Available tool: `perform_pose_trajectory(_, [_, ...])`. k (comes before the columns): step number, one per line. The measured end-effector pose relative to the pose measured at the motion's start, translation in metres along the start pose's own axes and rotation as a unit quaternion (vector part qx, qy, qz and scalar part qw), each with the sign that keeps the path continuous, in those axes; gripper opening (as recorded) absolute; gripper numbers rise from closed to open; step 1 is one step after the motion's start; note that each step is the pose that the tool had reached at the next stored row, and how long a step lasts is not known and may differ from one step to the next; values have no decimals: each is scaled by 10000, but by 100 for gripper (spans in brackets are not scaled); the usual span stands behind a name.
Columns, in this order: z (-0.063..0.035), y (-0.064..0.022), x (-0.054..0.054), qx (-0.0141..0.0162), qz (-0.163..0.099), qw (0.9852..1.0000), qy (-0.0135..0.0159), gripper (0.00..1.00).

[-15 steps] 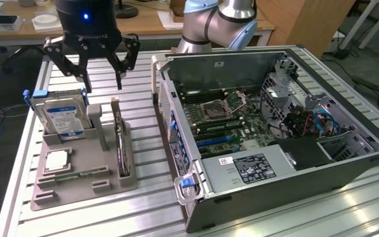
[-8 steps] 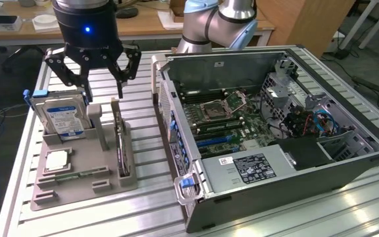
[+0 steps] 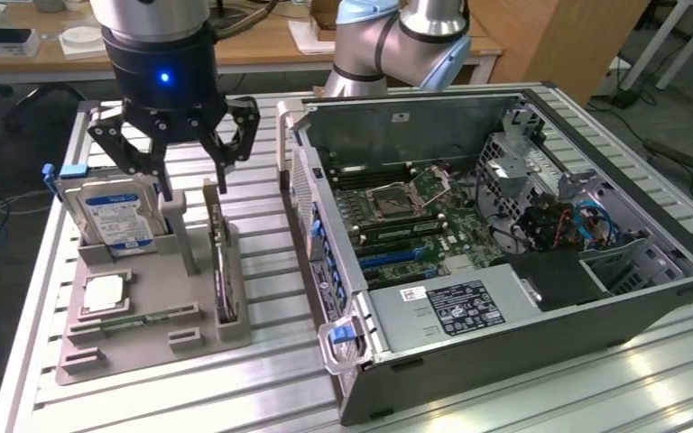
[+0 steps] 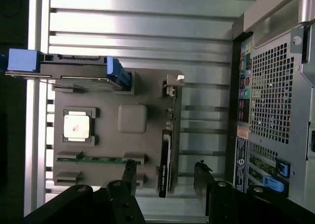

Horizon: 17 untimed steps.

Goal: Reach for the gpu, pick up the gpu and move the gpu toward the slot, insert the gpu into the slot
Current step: 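Pick up the gpu and move the gpu toward the slot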

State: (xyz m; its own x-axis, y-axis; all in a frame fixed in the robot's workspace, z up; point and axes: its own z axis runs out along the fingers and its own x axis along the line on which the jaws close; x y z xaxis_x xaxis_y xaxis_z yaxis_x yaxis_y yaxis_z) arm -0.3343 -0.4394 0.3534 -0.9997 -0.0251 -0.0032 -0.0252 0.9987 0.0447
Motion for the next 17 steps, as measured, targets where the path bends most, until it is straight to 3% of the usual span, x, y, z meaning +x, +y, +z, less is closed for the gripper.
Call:
perform_pose_trajectory(11, [197,-45,0,0,-7,10000,1,59])
perform_pose_trajectory(17, [306,-68,-52,0,3,10000,-3,59])
